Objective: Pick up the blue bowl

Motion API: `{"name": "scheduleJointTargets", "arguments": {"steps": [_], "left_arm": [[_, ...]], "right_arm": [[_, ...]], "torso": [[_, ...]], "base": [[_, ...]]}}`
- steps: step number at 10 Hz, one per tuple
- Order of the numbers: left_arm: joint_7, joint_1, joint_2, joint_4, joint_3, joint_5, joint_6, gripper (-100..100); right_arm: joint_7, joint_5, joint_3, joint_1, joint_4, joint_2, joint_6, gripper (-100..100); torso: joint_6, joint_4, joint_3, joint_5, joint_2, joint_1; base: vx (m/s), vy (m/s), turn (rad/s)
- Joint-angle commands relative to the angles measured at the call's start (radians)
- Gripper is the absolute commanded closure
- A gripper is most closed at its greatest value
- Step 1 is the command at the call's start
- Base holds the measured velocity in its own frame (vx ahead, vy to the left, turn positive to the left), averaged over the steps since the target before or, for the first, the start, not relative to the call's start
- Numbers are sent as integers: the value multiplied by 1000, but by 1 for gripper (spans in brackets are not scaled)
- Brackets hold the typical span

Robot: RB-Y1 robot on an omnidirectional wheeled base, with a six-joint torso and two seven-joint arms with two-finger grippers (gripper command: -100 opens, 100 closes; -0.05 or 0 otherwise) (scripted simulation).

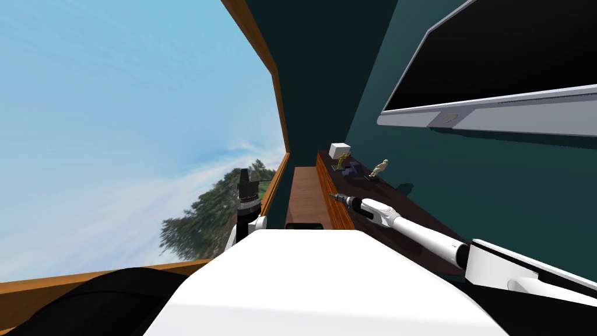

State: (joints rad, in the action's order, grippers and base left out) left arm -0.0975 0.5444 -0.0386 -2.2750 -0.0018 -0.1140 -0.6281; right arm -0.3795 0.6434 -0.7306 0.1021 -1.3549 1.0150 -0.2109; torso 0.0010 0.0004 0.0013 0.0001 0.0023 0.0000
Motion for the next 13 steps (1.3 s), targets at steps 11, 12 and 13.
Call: {"name": "scheduleJointTargets", "arguments": {"steps": [11, 12, 13], "left_arm": [[0, 0, 0, 0, -1, 0, 0, 0], [0, -1, 0, 0, -1, 0, 0, 0], [0, -1, 0, 0, -1, 0, 0, 0]], "right_arm": [[-30, 127, -268, 82, 285, 223, -1, -100], [-30, 127, -272, 82, 285, 223, -1, -100], [-32, 138, -301, 85, 311, 243, -2, -100]], "torso": [[-1, 0, 1, 0, 1, 1], [-1, 1, 2, 1, 3, 2], [-2, 1, 2, 0, 3, 2]], "base": [[-31, 7, 42], [-34, -6, 30], [-30, -3, 29]]}}
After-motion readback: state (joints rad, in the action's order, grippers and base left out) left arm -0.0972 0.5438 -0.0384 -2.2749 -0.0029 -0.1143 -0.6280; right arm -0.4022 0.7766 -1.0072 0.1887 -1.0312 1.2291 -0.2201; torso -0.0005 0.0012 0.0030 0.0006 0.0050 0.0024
